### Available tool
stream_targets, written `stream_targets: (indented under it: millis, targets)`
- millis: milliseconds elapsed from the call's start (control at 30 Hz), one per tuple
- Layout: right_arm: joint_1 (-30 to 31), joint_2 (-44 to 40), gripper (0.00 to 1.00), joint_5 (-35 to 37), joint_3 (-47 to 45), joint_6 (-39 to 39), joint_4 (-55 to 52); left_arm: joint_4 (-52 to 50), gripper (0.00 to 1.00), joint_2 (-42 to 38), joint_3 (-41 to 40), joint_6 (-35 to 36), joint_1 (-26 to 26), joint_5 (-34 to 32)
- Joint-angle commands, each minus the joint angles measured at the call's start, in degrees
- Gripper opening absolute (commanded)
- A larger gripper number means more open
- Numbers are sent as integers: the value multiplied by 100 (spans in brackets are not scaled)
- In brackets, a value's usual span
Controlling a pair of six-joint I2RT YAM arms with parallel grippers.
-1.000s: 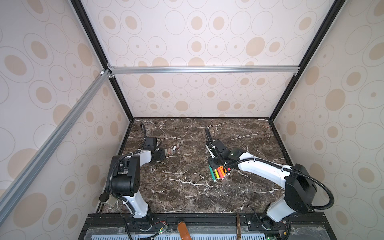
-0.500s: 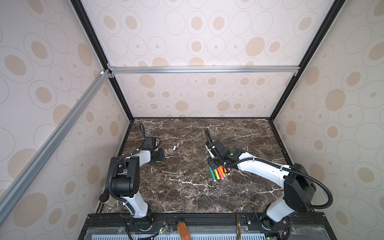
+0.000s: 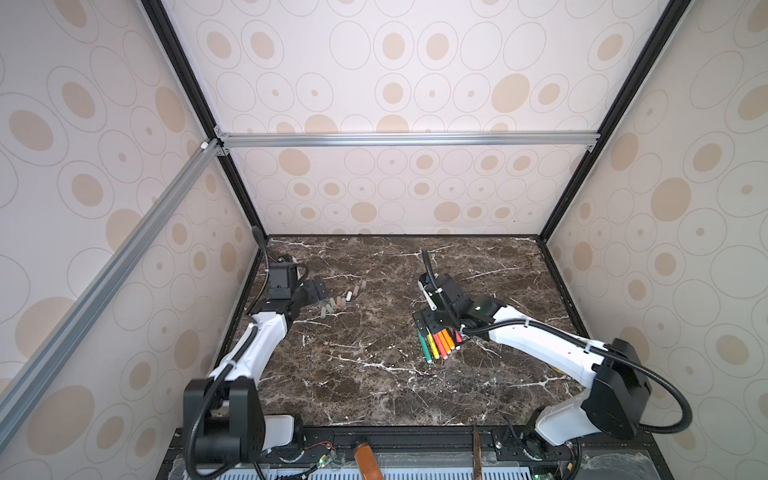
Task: Remove pen caps from pens
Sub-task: Reset both arms
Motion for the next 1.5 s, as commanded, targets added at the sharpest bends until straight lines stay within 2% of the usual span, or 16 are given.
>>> stream_targets:
  millis: [0,100,200,267,333,367,433,533,600,633,767,900,1000,1300,1433,1467]
  targets:
    - [-418,-778,100,510,-414,-101,213,836,100,-1072,-798,-187,46,-1212]
    - [-923,-1566,100,1091,-1093,-35,631,1817,100,-1950,-2017,-566,45,-1880]
    - [-1184,-2185,100,2219,-1974,-534,1464,3662,100,-2283,-3572,-202,37,-2108]
    - [-1305,-2385,100,2433,-2688,-1207,2378,4514,100,-2219,-4207,139,40,-2342]
    - [-1381,-2390,100,2463,-3672,-1858,3961,5045,100,-2107,-4536,627,28,-2201]
    - [-1438,-2313,100,2520,-4065,-1933,4622,5574,100,-1968,-4788,835,28,-2089]
    - [-1678,-2093,100,2395,-4376,-1668,5000,6542,100,-1617,-5113,1059,34,-2046]
    - [-2098,-1631,100,2039,-4696,-1265,5711,6806,100,-1264,-5015,1239,35,-1738]
    - [-2318,-1203,100,1896,-4952,-1378,6776,7078,100,-996,-4978,1247,37,-1626]
    - [-2343,-1044,100,1930,-4929,-1465,7005,7201,100,-821,-4945,1212,37,-1683]
    - [-2895,-461,100,1245,-4837,-1593,7837,7691,100,-120,-4721,1225,37,-1629]
    - [-3176,252,100,1040,-4851,-1551,8614,7961,100,518,-4390,1290,37,-1439]
    - [-3361,806,100,854,-5053,-1429,9549,7709,100,749,-4089,1400,28,-1323]
    - [-3449,761,100,827,-4456,-1299,8303,7588,100,998,-3835,1750,-22,-837]
    - [-3571,721,100,627,-4323,-1203,7950,8769,100,2151,-3820,1935,-60,-707]
    - [-3574,723,100,626,-4319,-1201,7941,8456,100,2224,-3646,1959,-68,-563]
